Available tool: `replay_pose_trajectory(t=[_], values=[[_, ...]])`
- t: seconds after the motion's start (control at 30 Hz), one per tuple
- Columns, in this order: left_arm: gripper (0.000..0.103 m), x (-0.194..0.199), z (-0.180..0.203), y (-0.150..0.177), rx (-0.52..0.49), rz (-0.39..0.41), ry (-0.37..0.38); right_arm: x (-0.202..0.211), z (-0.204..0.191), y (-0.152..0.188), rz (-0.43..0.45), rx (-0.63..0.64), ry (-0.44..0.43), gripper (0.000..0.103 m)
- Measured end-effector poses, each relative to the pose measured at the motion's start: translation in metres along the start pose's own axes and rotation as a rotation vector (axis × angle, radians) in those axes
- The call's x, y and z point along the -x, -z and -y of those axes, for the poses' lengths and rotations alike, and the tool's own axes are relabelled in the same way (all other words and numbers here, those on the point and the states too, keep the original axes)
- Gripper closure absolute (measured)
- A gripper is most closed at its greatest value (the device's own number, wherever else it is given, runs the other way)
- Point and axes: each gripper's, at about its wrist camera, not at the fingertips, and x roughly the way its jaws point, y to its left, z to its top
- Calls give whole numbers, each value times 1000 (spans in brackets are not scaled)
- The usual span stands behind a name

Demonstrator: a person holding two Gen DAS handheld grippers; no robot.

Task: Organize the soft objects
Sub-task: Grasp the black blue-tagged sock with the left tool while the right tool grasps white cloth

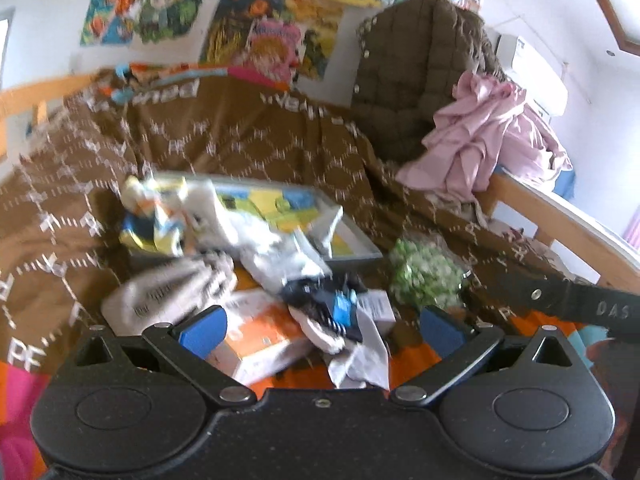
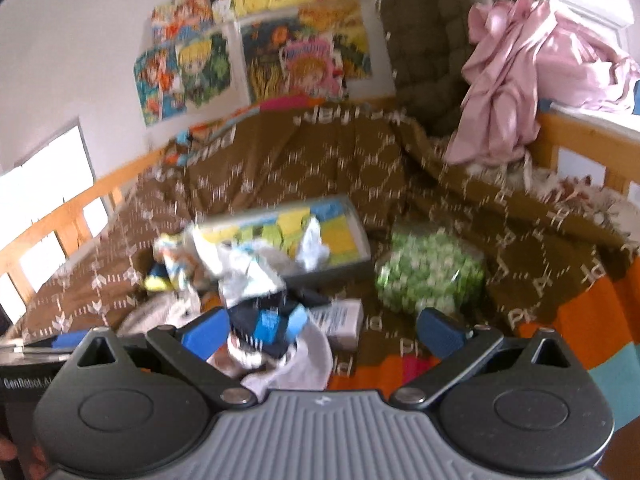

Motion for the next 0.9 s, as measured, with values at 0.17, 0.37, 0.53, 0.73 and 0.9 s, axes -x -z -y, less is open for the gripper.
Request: replay_pose_trajectory(t=[0.17,0.37,0.53,0.73,0.9], values=[[1,-12,-7,3,18,-61,6,-19,-11,8,-97,64,-2,0],[1,-30,-12,-3,-2,-109,1,-43,-25,19,-193,141,-21,0],[1,-52,-9,-13,-100,-145,1,-67,-30,25,-222,207,-13,0],[1,-83,-7,-27,-201,-190,49,-93,-35,27,-204,308,-25,0],[1,-110,-9,-33,-264,-215,108,-108,-36,23,-197,318,-39,0]])
